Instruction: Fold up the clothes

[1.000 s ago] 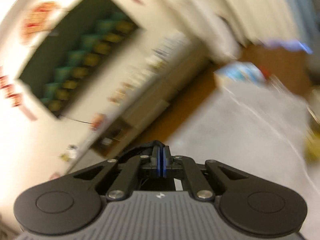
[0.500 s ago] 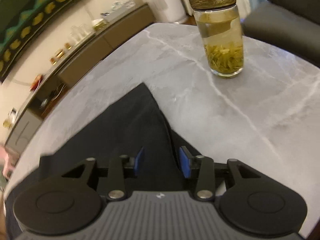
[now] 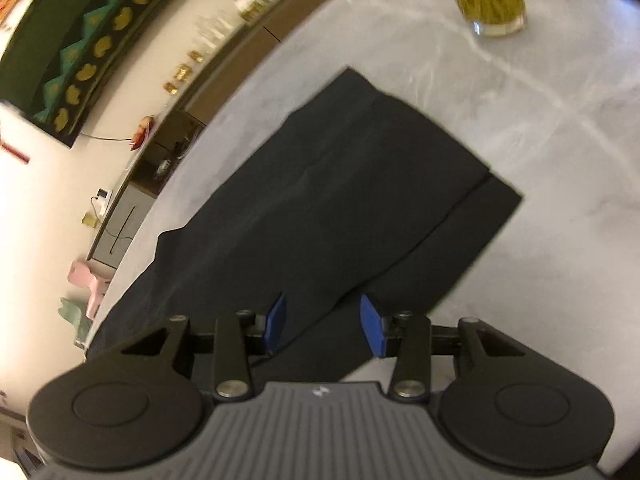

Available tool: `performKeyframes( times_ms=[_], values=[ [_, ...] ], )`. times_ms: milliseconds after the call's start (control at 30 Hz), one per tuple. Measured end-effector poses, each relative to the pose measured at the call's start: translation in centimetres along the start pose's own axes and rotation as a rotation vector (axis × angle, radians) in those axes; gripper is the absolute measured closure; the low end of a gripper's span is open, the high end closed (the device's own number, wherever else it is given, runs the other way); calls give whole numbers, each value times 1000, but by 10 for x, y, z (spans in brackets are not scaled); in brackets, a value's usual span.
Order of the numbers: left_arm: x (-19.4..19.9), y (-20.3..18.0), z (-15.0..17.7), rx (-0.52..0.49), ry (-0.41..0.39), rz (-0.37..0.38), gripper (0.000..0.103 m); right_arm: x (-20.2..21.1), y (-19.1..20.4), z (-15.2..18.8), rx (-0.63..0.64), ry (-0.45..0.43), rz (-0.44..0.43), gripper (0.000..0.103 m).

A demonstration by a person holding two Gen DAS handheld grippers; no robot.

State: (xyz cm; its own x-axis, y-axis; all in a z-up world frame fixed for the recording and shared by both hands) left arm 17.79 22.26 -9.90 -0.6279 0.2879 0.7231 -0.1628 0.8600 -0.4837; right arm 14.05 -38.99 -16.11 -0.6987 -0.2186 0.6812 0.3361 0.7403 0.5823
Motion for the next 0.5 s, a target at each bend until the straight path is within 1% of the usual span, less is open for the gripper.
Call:
performKeyframes(
  times_ms=[33, 100, 133, 167, 200, 233, 300, 400, 500],
  values=[
    [-1, 1, 1, 4, 3, -1, 81, -3, 2, -4, -10, -6, -4, 63],
    [-3, 2, 2, 11, 10, -2, 81, -9, 5, -10, -28, -28, 21, 63],
    [-4, 3, 3, 17, 14, -5, 81, -12, 6, -12, -28, -40, 36, 70],
    [-5, 5, 4, 25, 19, -8, 81, -15, 9, -14, -18, -52, 59, 80],
    [-5, 8, 5, 35, 22, -10, 81, -16, 13, -15, -1, -62, 62, 101],
    [-4, 11, 5, 46, 22, -8, 80, -14, 17, -15, 14, -77, 62, 101],
    [2, 16, 5, 72, 17, -2, 80, 12, 26, -12, 35, -173, 28, 102],
    [12, 28, 2, 124, -5, 0, 79, 38, 14, 4, 21, -210, 37, 102],
    [17, 39, -1, 191, -14, 2, 77, 21, -15, 20, -37, -113, 130, 102]
  ],
)
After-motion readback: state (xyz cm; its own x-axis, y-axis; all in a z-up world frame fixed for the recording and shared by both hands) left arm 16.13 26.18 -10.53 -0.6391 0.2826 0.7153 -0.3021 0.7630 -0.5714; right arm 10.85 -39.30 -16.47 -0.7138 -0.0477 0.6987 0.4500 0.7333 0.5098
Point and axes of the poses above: each gripper's, at about its wrist camera, not at the fingertips, and x roughly against the way its jaws point, y to its left, z to its underside, the point moved 7 cm from there along -x, roughly the way its jaws point, and after that the axes turned 10 degrees about x, right-handed, at the moved point
